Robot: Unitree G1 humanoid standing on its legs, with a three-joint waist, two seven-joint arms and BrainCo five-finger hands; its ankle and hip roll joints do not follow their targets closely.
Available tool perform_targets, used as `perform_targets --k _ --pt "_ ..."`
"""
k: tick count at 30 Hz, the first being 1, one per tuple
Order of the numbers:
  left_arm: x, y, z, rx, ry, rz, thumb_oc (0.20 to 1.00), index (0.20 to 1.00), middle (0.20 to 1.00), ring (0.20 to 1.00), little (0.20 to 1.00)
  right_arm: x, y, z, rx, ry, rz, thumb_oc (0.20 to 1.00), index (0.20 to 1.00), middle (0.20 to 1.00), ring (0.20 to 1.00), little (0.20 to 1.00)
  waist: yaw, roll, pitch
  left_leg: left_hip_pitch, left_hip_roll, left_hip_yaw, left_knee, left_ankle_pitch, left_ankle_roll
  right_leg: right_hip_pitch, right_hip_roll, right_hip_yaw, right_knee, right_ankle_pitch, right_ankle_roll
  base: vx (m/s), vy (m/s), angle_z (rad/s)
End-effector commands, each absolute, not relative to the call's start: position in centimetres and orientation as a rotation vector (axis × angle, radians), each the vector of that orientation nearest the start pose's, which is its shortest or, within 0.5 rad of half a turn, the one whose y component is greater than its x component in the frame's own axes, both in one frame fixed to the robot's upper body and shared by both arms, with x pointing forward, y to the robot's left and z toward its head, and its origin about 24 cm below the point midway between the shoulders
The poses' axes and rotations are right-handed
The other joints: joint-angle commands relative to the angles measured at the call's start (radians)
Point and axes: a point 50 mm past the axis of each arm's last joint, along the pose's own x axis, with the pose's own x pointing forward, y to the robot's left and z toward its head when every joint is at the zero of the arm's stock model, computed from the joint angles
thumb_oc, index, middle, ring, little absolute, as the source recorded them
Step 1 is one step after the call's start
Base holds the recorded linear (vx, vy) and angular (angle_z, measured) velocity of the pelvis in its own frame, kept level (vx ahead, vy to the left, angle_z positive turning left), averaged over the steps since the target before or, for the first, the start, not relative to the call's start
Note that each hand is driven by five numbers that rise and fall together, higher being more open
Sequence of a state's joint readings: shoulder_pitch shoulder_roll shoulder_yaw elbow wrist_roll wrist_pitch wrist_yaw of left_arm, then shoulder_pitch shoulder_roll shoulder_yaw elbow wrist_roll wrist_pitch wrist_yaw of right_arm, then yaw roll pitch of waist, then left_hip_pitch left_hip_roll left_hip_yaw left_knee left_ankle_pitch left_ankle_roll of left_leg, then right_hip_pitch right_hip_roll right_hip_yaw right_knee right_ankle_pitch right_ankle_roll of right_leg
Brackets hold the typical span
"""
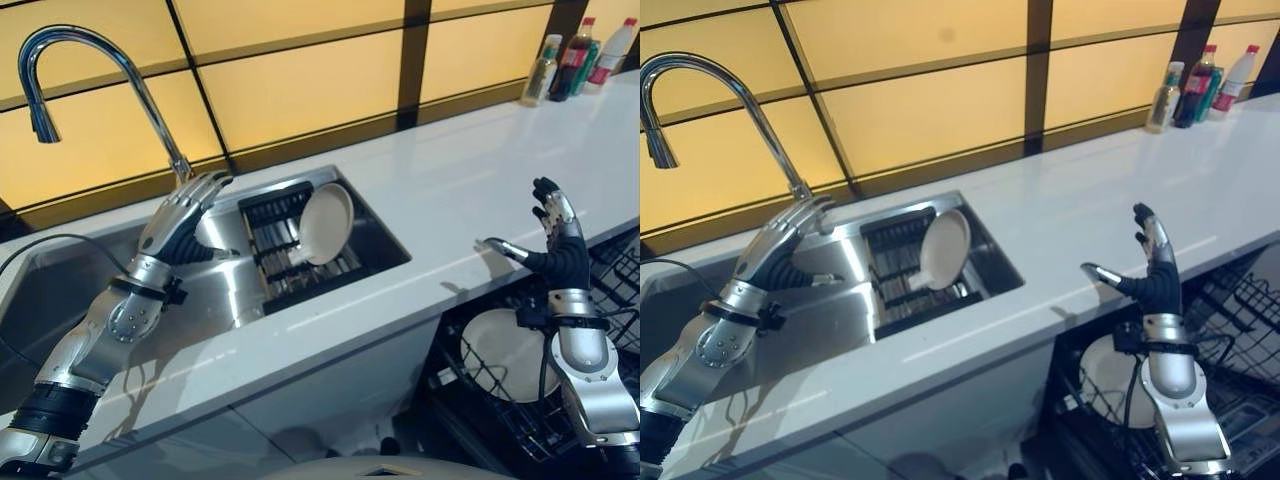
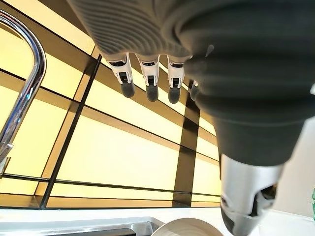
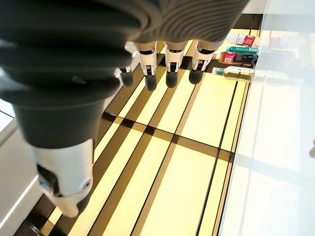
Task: Pick up plates and place into dishwasher.
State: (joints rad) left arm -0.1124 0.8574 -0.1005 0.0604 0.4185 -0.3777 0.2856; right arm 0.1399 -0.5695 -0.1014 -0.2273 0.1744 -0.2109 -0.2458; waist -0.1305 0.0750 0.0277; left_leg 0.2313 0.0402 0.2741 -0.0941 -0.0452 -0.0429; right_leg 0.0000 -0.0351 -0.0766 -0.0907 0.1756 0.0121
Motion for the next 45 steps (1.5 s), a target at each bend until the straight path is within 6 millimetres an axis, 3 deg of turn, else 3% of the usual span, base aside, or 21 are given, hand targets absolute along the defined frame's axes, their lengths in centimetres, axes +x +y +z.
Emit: perform_targets --k 1,4,6,7,11,15,17,22,32,38,45 --pt "27.4 25.7 17.0 1.232 -0.614 0.042 1.0 1.0 1.0 1.0 1.0 23.0 -24.8 15.4 -0.371 -0.5 -0.148 1.0 1.0 1.0 1.0 1.0 -0.032 -0.02 0.002 -0.056 -0.015 -0.003 0.115 -0.077 0.043 0.084 0.023 0.041 0.068 -0.225 0.051 0.05 -0.14 -0.09" --pt "27.3 26.1 16.6 1.227 -0.591 0.054 1.0 1.0 1.0 1.0 1.0 23.0 -24.7 15.3 -0.38 -0.494 -0.124 1.0 1.0 1.0 1.0 1.0 -0.034 -0.031 0.013 -0.094 -0.011 -0.002 0.269 -0.116 0.033 0.084 0.025 0.037 0.097 -0.242 0.032 0.04 -0.143 -0.05" --pt "27.2 26.4 16.5 1.232 -0.585 0.073 1.0 1.0 1.0 1.0 1.0 22.7 -24.8 15.4 -0.38 -0.502 -0.111 1.0 1.0 1.0 1.0 1.0 -0.025 -0.055 0.045 -0.196 -0.01 -0.053 0.488 -0.084 0.021 0.073 0.029 0.044 0.15 -0.248 0.005 0.0 -0.168 -0.16" --pt "27.3 26.5 16.5 1.234 -0.584 0.082 1.0 1.0 1.0 1.0 1.0 22.7 -24.8 15.4 -0.379 -0.507 -0.106 1.0 1.0 1.0 1.0 1.0 -0.02 -0.059 0.054 -0.229 -0.019 -0.091 0.519 -0.073 0.022 0.066 0.033 0.054 0.166 -0.25 0.001 -0.02 -0.075 -0.36" --pt "27.1 27.4 16.4 1.246 -0.562 0.124 1.0 1.0 1.0 1.0 1.0 23.3 -24.4 15.7 -0.38 -0.517 -0.069 1.0 1.0 1.0 1.0 1.0 0.02 -0.055 0.083 -0.25 -0.102 -0.272 0.372 -0.048 0.06 0.047 0.056 0.146 0.197 -0.253 0.003 0.05 0.077 -0.65" --pt "26.8 28.3 15.9 1.267 -0.524 0.159 1.0 1.0 1.0 1.0 1.0 23.9 -23.9 15.7 -0.388 -0.5 -0.04 1.0 1.0 1.0 1.0 1.0 0.063 -0.041 0.08 -0.259 -0.112 -0.462 0.167 0.034 0.038 0.05 0.071 0.225 0.18 -0.257 0.005 0.12 0.125 -0.88" --pt "26.6 28.5 15.6 1.273 -0.509 0.175 1.0 1.0 1.0 1.0 1.0 23.8 -24.0 15.8 -0.399 -0.498 -0.03 1.0 1.0 1.0 1.0 1.0 0.065 -0.032 0.082 -0.273 -0.104 -0.468 0.153 0.052 0.026 0.058 0.064 0.239 0.173 -0.268 0.009 0.09 0.183 -0.87" --pt "26.7 29.2 15.2 1.336 -0.473 0.2 1.0 1.0 1.0 1.0 1.0 23.6 -24.6 15.7 -0.394 -0.489 -0.05 1.0 1.0 1.0 1.0 1.0 0.044 -0.005 0.08 -0.247 -0.09 -0.423 0.138 0.023 0.022 0.023 0.025 0.204 0.194 -0.278 0.029 0.08 0.219 -0.07" --pt "26.6 32.5 18.7 1.677 -0.472 0.254 1.0 1.0 1.0 1.0 1.0 23.0 -25.6 15.6 -0.433 -0.438 -0.055 1.0 1.0 1.0 1.0 1.0 -0.002 0.064 0.074 -0.197 -0.129 -0.359 0.119 -0.021 0.059 -0.045 -0.019 0.209 0.253 -0.278 0.074 0.11 0.178 0.01" --pt "27.4 32.8 19.1 1.693 -0.471 0.295 1.0 1.0 1.0 1.0 1.0 23.1 -25.9 15.8 -0.476 -0.412 -0.039 1.0 1.0 1.0 1.0 1.0 -0.031 0.095 0.09 -0.196 -0.144 -0.339 0.112 -0.029 0.07 -0.081 -0.033 0.23 0.28 -0.282 0.09 0.06 0.136 -0.01" --pt "28.0 32.4 18.1 1.678 -0.499 0.33 1.0 1.0 1.0 1.0 1.0 23.2 -26.4 15.7 -0.518 -0.381 -0.014 1.0 1.0 1.0 1.0 1.0 -0.058 0.108 0.108 -0.187 -0.153 -0.317 0.113 -0.037 0.071 -0.103 -0.037 0.248 0.309 -0.286 0.1 0.09 0.108 -0.12"
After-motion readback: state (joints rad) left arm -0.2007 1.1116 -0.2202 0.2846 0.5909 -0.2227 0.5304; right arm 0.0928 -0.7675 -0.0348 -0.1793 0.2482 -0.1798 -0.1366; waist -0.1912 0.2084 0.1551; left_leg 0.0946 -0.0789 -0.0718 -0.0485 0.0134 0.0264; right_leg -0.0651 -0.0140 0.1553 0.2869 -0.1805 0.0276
